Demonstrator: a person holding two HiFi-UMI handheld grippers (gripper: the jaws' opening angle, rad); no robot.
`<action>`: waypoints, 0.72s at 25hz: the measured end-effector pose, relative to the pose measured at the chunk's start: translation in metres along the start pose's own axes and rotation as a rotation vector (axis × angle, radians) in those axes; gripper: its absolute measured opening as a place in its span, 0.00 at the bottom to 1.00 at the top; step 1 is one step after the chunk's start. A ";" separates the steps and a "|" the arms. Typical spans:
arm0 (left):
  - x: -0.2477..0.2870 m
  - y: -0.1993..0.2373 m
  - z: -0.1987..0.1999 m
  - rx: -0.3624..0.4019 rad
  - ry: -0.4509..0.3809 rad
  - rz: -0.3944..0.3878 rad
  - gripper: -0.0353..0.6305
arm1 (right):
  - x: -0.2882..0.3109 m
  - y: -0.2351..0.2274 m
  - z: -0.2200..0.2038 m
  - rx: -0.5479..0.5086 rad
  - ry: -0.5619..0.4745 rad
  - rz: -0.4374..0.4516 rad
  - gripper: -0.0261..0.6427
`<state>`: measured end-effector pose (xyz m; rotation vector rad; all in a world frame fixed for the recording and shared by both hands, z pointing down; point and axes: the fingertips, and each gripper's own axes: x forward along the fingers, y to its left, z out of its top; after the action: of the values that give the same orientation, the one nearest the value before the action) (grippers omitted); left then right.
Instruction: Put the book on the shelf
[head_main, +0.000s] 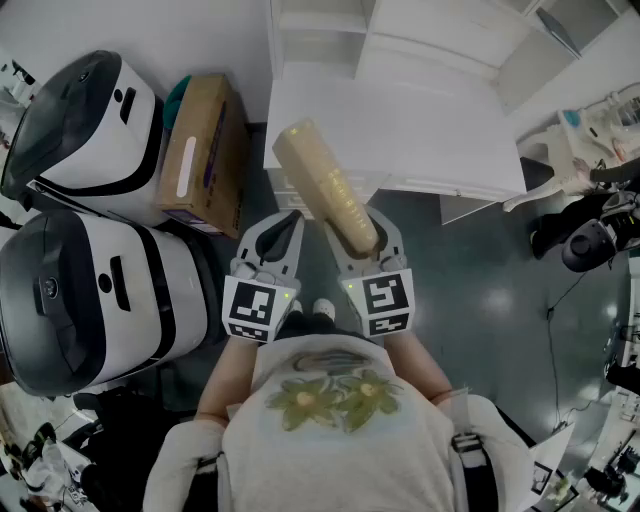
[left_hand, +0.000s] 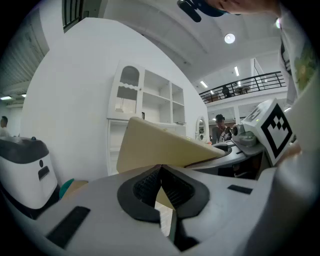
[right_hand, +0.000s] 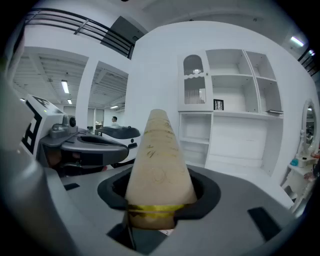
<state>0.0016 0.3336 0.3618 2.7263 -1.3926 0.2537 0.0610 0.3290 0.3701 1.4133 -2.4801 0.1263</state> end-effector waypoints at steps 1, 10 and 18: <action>0.002 0.000 0.001 0.001 -0.001 0.000 0.09 | 0.001 -0.002 0.001 0.001 -0.002 0.001 0.39; 0.020 -0.008 0.008 0.012 -0.005 0.004 0.09 | 0.004 -0.022 0.000 0.037 -0.011 0.016 0.39; 0.031 -0.018 0.009 0.011 -0.014 0.039 0.09 | 0.000 -0.038 -0.018 0.054 0.011 0.038 0.39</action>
<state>0.0351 0.3181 0.3586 2.7170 -1.4532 0.2462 0.0968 0.3135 0.3848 1.3827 -2.5134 0.2097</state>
